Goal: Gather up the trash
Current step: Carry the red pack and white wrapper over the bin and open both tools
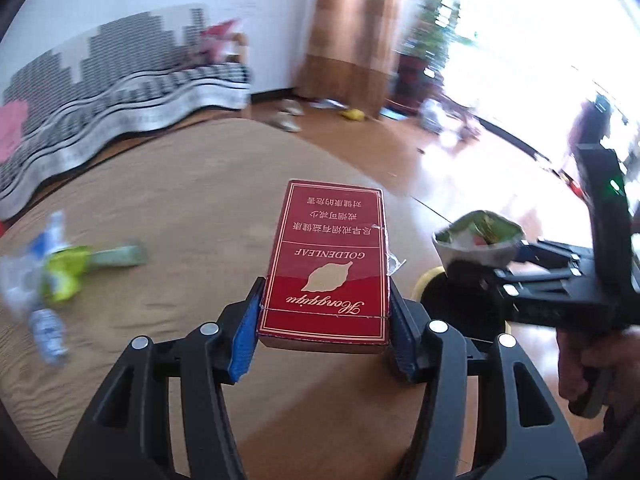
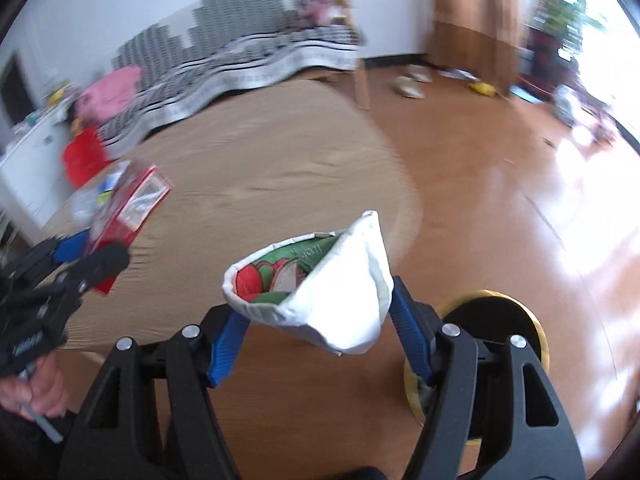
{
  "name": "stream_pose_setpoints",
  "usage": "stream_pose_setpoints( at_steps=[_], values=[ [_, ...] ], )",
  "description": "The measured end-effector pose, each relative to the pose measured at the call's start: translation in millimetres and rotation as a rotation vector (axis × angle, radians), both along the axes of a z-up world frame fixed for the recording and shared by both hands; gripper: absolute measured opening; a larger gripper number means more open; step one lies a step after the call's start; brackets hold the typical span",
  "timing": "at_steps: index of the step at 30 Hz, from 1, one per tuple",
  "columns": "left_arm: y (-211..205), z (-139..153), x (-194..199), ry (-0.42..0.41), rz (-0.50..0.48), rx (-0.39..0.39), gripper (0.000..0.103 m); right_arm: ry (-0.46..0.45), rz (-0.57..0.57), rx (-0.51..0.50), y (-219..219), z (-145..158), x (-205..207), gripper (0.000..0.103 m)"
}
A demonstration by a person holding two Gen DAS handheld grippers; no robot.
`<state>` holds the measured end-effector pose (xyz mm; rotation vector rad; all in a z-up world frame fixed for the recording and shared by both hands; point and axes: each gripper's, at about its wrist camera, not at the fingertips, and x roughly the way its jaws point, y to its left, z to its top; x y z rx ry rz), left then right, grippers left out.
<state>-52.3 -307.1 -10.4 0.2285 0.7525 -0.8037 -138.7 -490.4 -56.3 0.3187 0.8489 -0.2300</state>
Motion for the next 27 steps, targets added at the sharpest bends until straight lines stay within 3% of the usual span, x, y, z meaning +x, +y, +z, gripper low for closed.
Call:
stream_pose_setpoints(
  at_steps=[6,9,17,27],
  values=[
    [-82,-37,-49,0.030,-0.174,0.043,0.055,0.077,-0.214,0.045,-92,-46,-67,0.066],
    [-111,-55,-65,0.062,-0.233,0.054,0.055,0.111,-0.270,0.075,-117,-65,-91,0.066],
    [-166,-91,-73,0.130,-0.270,0.090,0.055,0.208,-0.316,0.140,-146,-112,-122,0.066],
    [-183,-105,-69,0.158,-0.268,0.105,0.055,0.301,-0.338,0.193,-154,-145,-109,0.066]
  ],
)
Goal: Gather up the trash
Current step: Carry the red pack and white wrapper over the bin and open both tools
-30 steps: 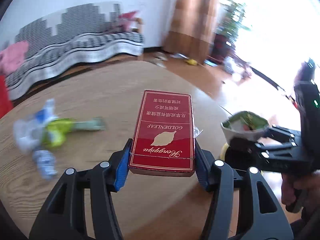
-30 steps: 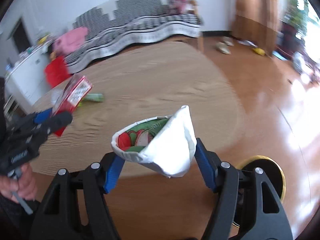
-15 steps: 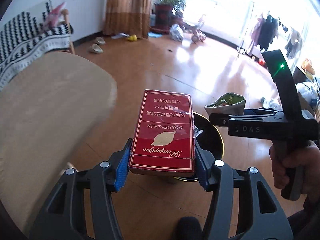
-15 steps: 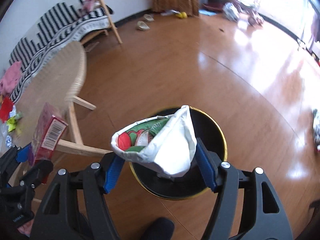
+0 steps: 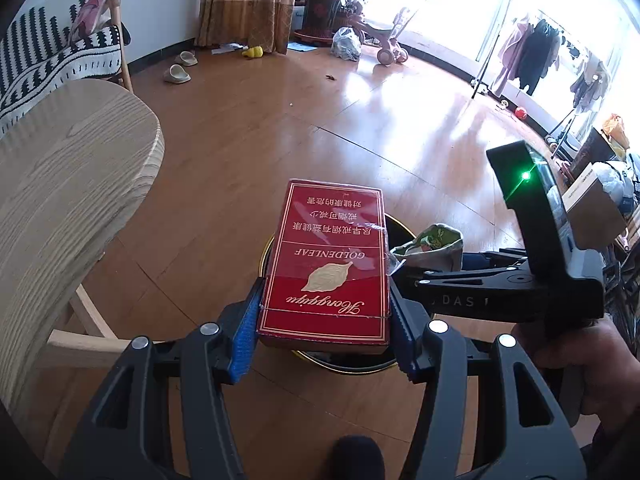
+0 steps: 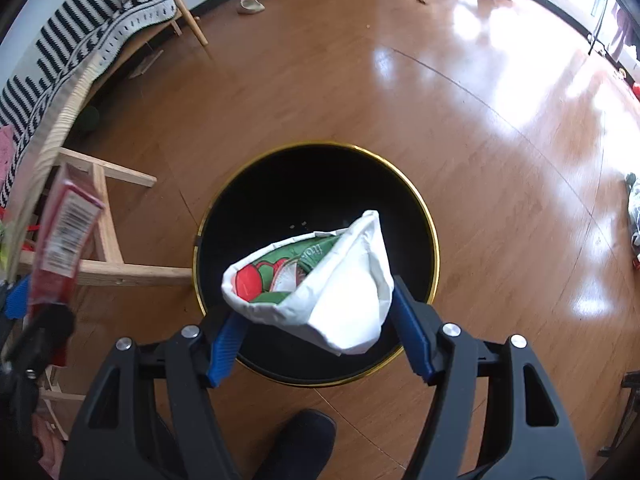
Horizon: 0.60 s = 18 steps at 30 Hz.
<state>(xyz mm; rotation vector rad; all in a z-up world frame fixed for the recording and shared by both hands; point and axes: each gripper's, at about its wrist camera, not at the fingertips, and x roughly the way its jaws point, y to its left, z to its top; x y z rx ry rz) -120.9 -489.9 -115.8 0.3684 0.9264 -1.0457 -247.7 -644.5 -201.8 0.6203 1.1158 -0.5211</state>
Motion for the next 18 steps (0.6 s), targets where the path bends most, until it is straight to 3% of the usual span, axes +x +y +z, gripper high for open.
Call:
stream_pose_setpoints(
  at_steps=[6,11,18],
  values=[
    [0,-4,2,0.008,-0.002,0.003,0.055,-0.009,-0.018,0.015,-3,0,8,0.067],
    [-2,-7,-11,0.018,0.002,0.007,0.055,-0.024,-0.041,0.023,-8,5,8,0.082],
    [-12,-16,-15,0.036,-0.019,0.025,0.055,-0.043,-0.103,0.015,-19,15,-3,0.085]
  ],
)
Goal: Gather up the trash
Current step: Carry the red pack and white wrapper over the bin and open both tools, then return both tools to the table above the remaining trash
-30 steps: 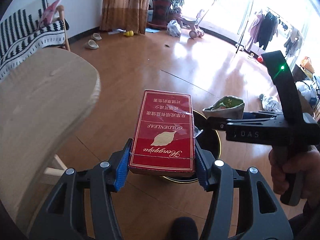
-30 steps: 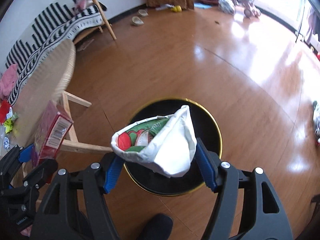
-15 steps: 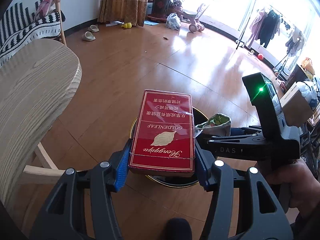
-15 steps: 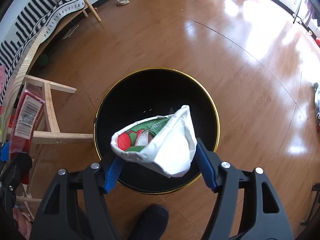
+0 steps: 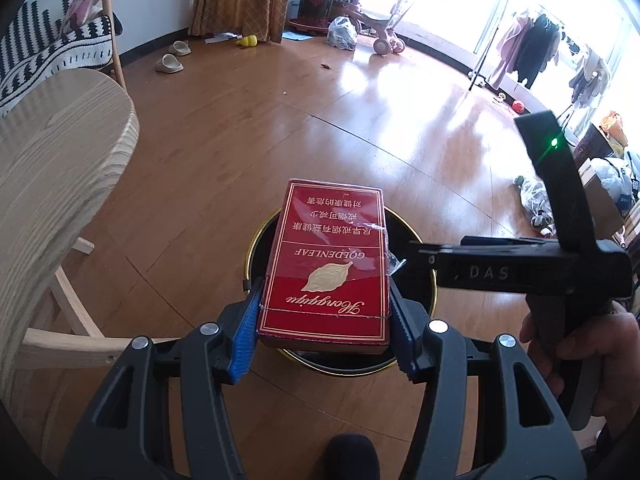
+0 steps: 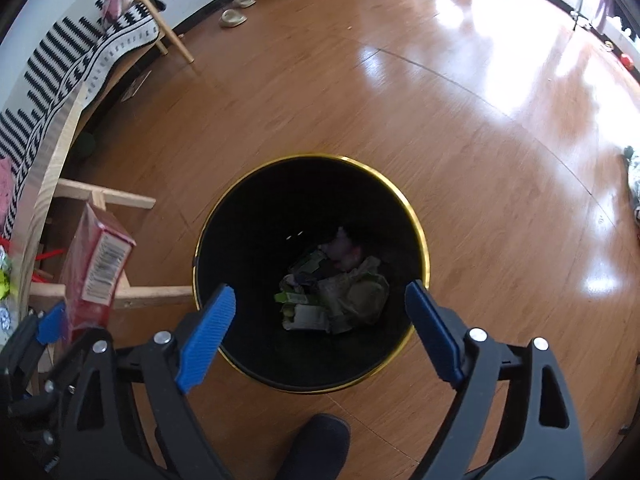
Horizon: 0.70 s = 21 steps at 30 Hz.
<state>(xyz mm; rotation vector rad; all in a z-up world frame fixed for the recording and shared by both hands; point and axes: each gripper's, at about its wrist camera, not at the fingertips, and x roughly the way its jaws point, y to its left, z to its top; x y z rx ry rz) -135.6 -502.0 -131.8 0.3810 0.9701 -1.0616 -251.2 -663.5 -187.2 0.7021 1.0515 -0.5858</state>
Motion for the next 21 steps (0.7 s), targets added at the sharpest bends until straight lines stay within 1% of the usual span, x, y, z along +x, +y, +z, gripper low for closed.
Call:
stream_pose_setpoints(
  at_steps=[4,7,9,10,11,12,15,19,21],
  values=[
    [-6,-6,0,0.010,-0.012,0.009,0.055,-0.027,-0.053,0.014,-11,5,-11,0.085],
    [-13,-11,-2,0.032,-0.030,0.007,0.055,-0.037,-0.078,-0.001,-14,11,-18,0.085],
    [-17,-13,-3,0.021,-0.035,0.014,0.066,-0.043,-0.093,-0.007,-16,14,-23,0.085],
    [-15,-12,0,0.010,-0.030,0.013,0.081,-0.054,-0.105,-0.002,-18,16,-27,0.085],
    [-15,-10,1,-0.001,-0.018,0.005,0.086,-0.066,-0.115,0.005,-20,18,-29,0.085],
    [-13,-7,3,-0.003,-0.010,-0.010,0.086,-0.072,-0.121,0.009,-21,19,-30,0.085],
    [-10,-2,7,0.015,0.003,-0.021,0.086,-0.085,-0.122,-0.002,-19,27,-28,0.085],
    [10,13,21,0.023,0.039,-0.047,0.086,-0.096,-0.084,-0.025,-4,40,-9,0.085],
    [26,25,27,0.012,0.057,-0.067,0.089,-0.100,-0.055,-0.049,7,50,4,0.085]
  ],
)
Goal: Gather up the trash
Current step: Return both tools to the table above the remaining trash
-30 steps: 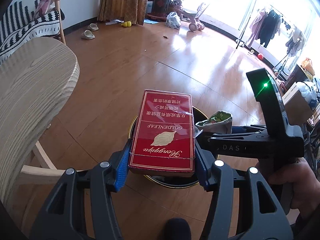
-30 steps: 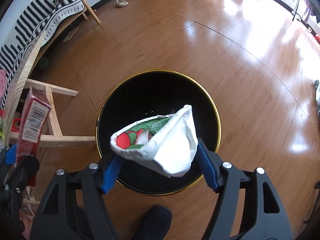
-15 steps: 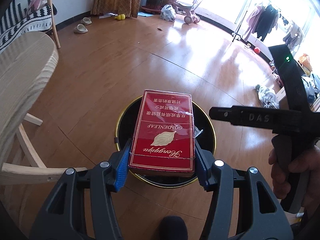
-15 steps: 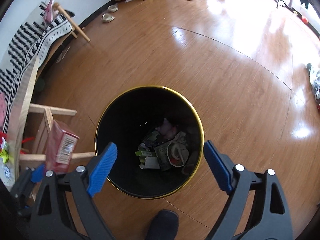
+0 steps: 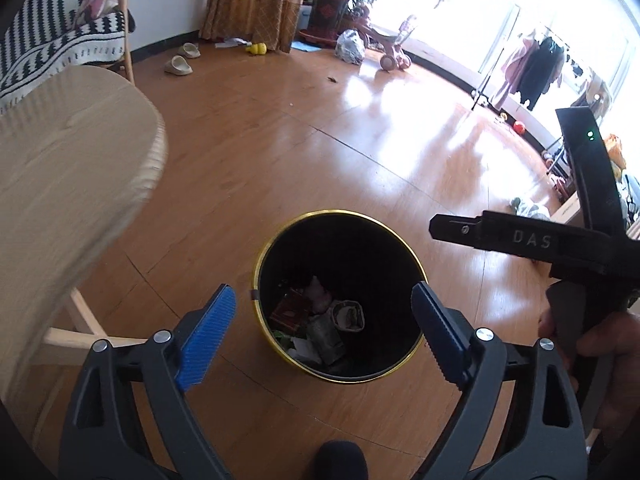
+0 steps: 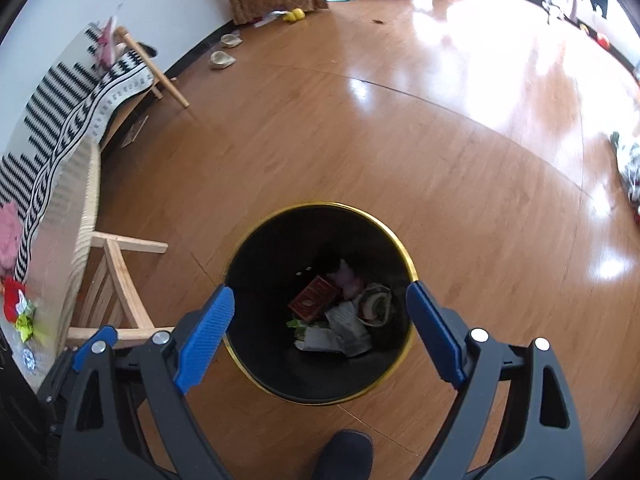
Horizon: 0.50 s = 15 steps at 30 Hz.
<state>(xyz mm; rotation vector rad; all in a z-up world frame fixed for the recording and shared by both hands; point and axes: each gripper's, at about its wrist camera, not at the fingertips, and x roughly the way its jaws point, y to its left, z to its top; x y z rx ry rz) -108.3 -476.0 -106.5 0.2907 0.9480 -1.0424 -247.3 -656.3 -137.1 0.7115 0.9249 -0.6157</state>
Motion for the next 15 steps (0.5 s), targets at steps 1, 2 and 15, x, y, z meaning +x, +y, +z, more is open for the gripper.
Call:
stream_pose_setpoints(
  at_steps=[1,2,15],
  values=[
    [9,7,3,-0.012,0.009,-0.010,0.091,-0.004,0.022,-0.016,8,8,10,0.085],
    [17,14,5,-0.026,0.019,-0.019,0.092,-0.014,0.046,-0.029,18,17,20,0.085],
    [236,92,118,-0.156,0.500,-0.039,0.094,-0.137,0.428,-0.111,200,85,183,0.085]
  ],
)
